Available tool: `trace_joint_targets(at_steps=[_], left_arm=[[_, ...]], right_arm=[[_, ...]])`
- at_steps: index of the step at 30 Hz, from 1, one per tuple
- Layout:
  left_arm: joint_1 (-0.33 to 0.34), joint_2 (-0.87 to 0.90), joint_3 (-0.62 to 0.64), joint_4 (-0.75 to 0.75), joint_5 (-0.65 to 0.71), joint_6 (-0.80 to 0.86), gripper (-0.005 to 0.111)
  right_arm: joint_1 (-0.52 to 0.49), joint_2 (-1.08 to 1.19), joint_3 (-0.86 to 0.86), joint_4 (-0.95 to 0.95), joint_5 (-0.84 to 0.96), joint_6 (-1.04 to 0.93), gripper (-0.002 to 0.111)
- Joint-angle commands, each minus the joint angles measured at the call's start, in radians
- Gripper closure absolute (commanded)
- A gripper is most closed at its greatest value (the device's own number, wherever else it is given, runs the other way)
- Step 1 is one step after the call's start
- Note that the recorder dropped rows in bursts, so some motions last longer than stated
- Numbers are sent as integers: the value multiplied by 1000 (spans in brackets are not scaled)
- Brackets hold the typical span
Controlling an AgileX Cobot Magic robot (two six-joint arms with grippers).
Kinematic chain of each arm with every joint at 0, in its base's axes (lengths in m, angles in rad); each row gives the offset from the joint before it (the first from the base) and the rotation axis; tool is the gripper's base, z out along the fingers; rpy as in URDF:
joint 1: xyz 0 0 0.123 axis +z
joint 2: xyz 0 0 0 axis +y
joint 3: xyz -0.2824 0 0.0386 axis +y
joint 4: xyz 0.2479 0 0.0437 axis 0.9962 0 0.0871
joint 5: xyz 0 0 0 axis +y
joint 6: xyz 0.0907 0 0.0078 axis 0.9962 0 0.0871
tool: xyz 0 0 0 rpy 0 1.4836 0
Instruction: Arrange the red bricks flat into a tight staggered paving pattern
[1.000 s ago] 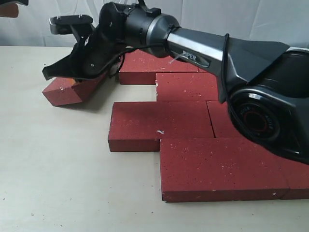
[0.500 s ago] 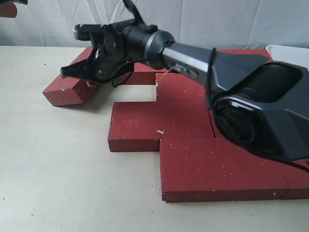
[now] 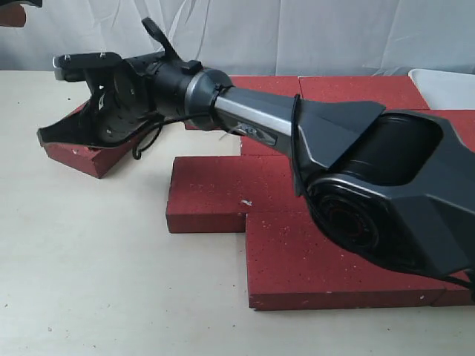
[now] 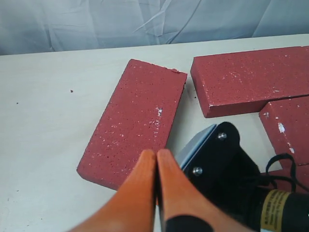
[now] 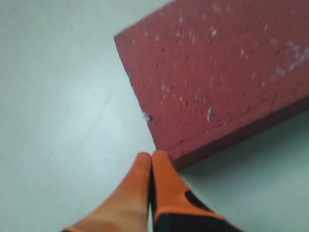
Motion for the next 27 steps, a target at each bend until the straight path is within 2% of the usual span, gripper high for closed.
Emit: trace_joint_targets(at_steps=[1,5,12,22,27], left_arm=[[2,-6,-5,23,-14,-7,107],[2,-6,-5,52,-14,-38,107],[2,-6,-5,110,-14,-93,107],[2,-6,-5,97,-14,-93,107],[2,-6,-5,97,-14,-93,107]], right_arm=[[-5,-22,-5,-38,-128,-10,109],[-5,7,-5,-52,-210,-9,109],[-12,57,-5,-53,-214,0,109],[-16,99,-5,18,-145,-3,109],[-16,99,-29,53,4,-117,109]])
